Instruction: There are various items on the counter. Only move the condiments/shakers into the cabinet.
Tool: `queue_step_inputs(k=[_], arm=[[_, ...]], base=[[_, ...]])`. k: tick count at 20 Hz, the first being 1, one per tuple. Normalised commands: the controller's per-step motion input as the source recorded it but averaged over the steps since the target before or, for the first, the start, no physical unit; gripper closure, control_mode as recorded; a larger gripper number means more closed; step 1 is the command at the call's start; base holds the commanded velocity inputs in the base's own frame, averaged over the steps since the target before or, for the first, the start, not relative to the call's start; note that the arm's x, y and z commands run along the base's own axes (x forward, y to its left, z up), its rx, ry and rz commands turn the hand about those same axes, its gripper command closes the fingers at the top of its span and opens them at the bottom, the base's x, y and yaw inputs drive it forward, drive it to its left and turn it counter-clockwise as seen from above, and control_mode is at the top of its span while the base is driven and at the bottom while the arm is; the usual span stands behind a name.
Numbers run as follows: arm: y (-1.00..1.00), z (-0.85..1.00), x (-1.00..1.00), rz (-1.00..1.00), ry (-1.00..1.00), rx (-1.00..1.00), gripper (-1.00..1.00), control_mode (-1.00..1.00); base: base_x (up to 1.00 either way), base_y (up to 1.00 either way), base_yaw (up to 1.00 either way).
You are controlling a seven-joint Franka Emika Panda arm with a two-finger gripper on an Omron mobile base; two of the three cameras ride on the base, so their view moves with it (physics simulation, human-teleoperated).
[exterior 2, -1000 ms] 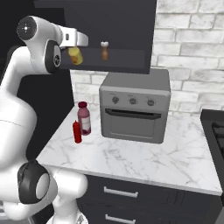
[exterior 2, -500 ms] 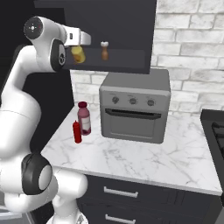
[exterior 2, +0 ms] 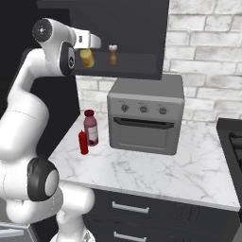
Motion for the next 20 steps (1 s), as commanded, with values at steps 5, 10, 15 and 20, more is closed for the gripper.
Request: queue_step_inputs(k=[5,10,15,20], arm=[[0.0,-0.22,0.27,0.0,0.0,-0.03,1.0,-1.0],[0.0,-0.3,0.21,0.0,0.0,-0.06,1.0,-1.0],[0.0,-0.11,0.25,0.0,0.0,-0.02,1.0,-1.0],[0.0,0.14,0.19,0.0,0.0,0.01,1.0,-1.0]], base=[[0.0,0.0,0.0],[0.0,0.0,0.0],[0.0,0.0,0.0],[0.0,0.0,0.0]])
